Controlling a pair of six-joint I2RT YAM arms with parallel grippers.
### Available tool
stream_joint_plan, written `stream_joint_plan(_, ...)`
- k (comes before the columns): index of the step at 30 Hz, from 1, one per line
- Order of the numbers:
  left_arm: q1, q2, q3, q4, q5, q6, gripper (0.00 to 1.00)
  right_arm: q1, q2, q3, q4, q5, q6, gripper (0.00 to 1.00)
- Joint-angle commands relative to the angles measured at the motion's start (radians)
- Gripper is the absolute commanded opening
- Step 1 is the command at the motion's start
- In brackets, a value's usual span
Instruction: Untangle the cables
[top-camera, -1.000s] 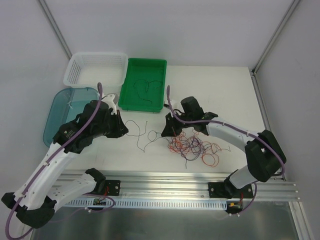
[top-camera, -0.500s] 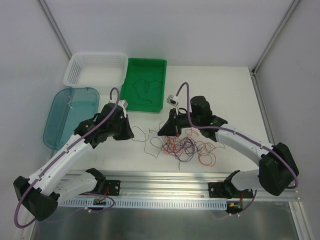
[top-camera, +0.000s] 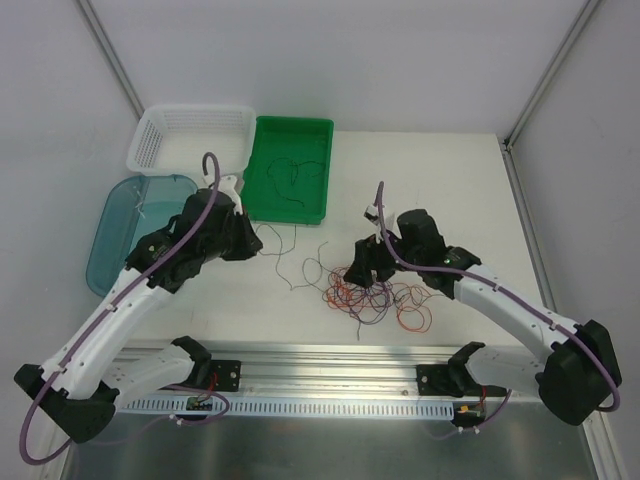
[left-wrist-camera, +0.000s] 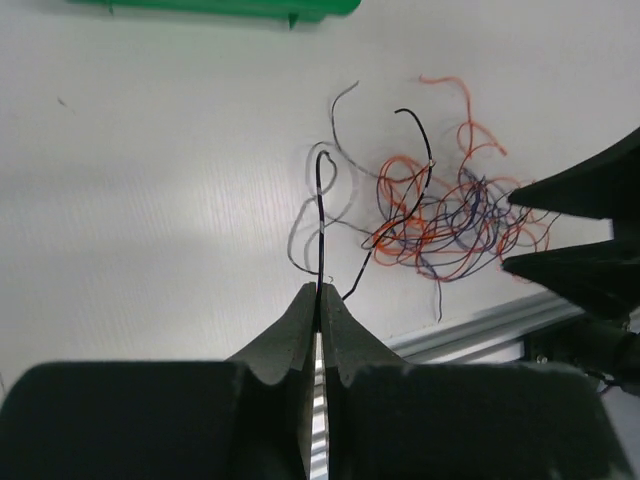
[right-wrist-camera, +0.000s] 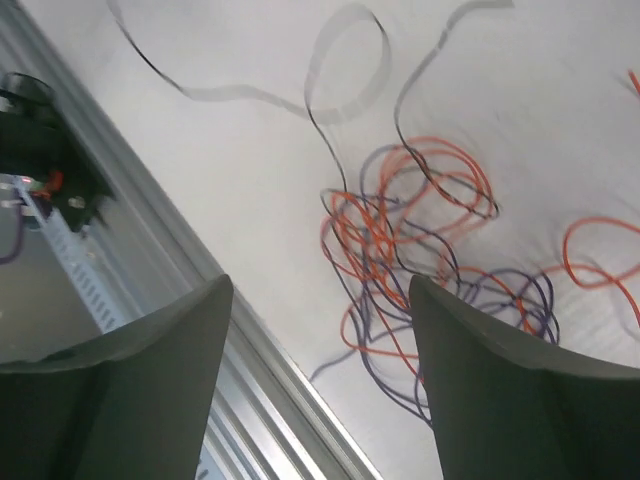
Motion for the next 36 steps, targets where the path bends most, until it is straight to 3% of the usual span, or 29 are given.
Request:
stream_joint_plan(1,0.009,-0.042,0.154,-0.067,-0.115,0.1,0.0,0.031,-0.054,-0.017,-0.127,0.174,0.014,0.77)
stream_joint_plan(5,0.009,-0.043,0.288,-0.108,-0.155,0.145,0.0,0.114,-0.033,-0.012,-0.152,0.24,0.016,0.79)
stream_joint_plan(10,0.009,-0.025,0.449,-0.145,-0.199,0.209,0.0,0.185,0.104,0.028,-0.144,0.294,0.022,0.79)
stream_joint_plan(17,0.009,0.001,0.598,-0.204,-0.323,0.283,0.0,0.191,0.302,0.113,-0.268,0.373,0.034,0.81)
stream_joint_plan(21,0.009,0.026,0.688,-0.251,-0.452,0.301,0.0,0.165,0.346,0.126,-0.354,0.49,0.061,0.75)
stream_joint_plan(25,0.009,0.064,0.75,-0.32,-0.636,0.306,0.0,0.018,0.333,0.066,-0.389,0.503,0.118,0.68)
stream_joint_plan(26,0.01,0.076,0.759,-0.332,-0.671,0.303,0.0,-0.022,0.31,0.028,-0.383,0.48,0.147,0.65)
stream_joint_plan(27,0.013,0.079,0.767,-0.343,-0.717,0.298,0.0,-0.066,0.288,0.008,-0.374,0.466,0.163,0.56)
stream_joint_plan(29,0.022,0.076,0.759,-0.355,-0.744,0.289,0.0,-0.207,0.227,-0.032,-0.35,0.419,0.207,0.44)
stream_joint_plan(30,0.027,0.073,0.742,-0.357,-0.759,0.285,0.0,-0.302,0.207,-0.061,-0.342,0.403,0.224,0.32)
stream_joint_plan(36,0.113,0.056,0.663,-0.38,-0.755,0.254,0.0,-0.624,0.103,-0.096,-0.308,0.299,0.298,0.19)
